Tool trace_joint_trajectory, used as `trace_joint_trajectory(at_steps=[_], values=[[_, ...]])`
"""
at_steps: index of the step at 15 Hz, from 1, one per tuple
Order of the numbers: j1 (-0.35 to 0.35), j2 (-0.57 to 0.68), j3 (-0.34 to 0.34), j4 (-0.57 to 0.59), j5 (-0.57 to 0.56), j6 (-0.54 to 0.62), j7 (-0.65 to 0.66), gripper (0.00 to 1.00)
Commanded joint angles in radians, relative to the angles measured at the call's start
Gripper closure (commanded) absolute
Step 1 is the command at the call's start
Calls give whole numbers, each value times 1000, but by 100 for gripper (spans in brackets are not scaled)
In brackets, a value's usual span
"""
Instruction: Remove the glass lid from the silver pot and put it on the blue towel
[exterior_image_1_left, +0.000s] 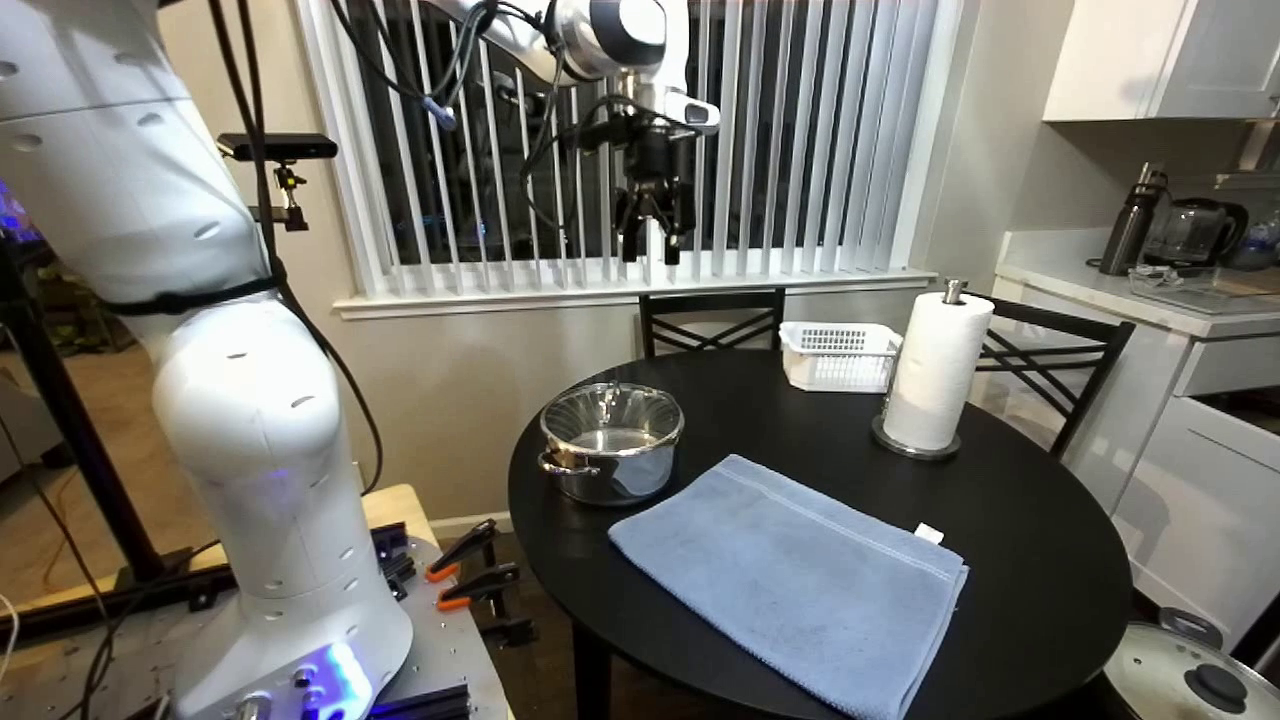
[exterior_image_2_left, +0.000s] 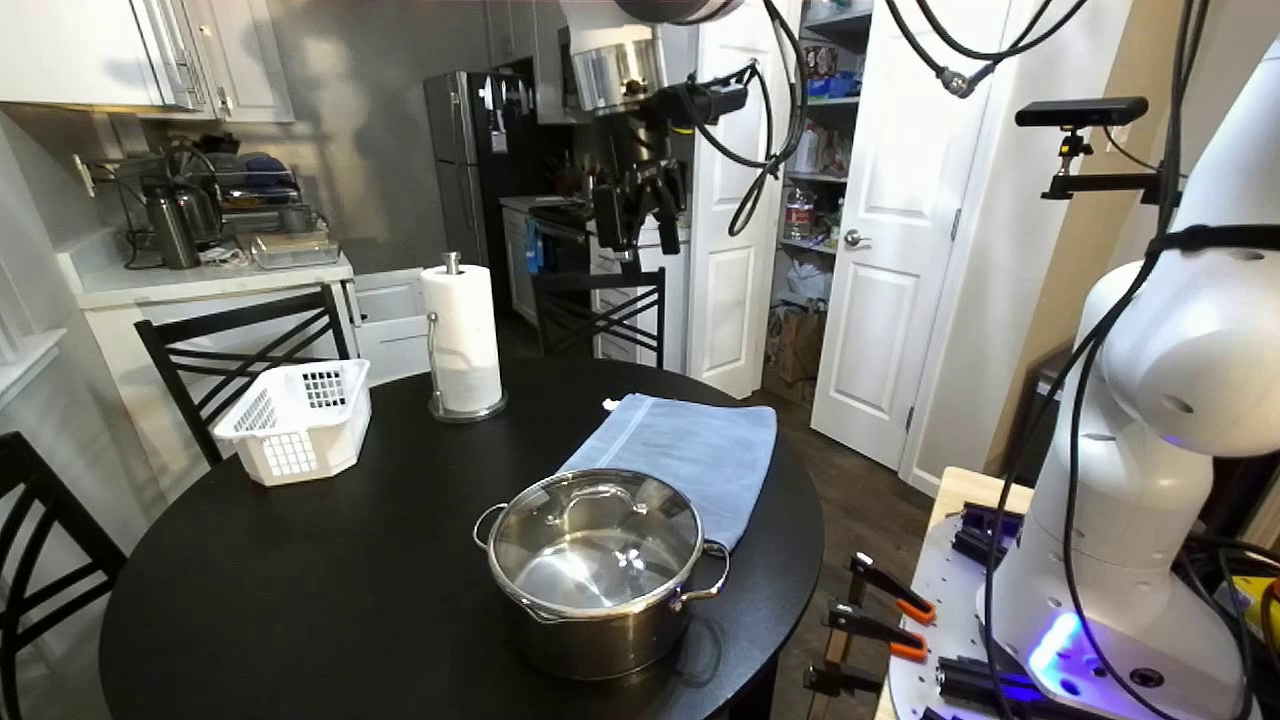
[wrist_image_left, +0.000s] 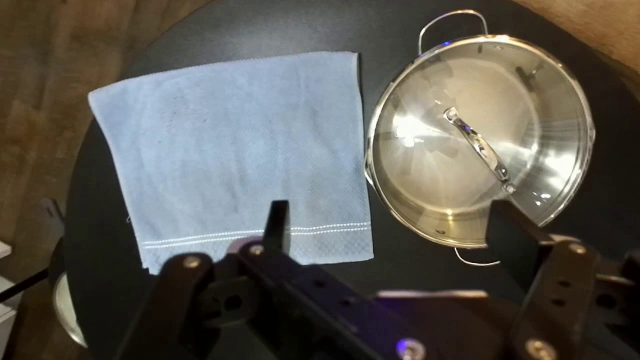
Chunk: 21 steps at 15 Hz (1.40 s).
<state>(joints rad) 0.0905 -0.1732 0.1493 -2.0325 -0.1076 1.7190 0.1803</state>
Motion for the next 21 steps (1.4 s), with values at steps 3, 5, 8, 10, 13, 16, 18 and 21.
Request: trace_joint_trajectory(at_steps=[3, 5, 8, 10, 13, 16, 18, 21], values=[[59, 116, 60, 114, -217, -84, -55, 0], [79, 121, 66, 87, -285, -49, -96, 0], [96, 105, 66, 39, -395, 7, -154, 0], [99, 94, 63, 10, -467, 69, -191, 0], [101, 126, 65, 39, -478, 84, -171, 0], [101, 128, 64, 35, -485, 93, -172, 0], [101, 128, 64, 36, -485, 93, -172, 0], [101, 128, 64, 36, -485, 93, -172, 0]])
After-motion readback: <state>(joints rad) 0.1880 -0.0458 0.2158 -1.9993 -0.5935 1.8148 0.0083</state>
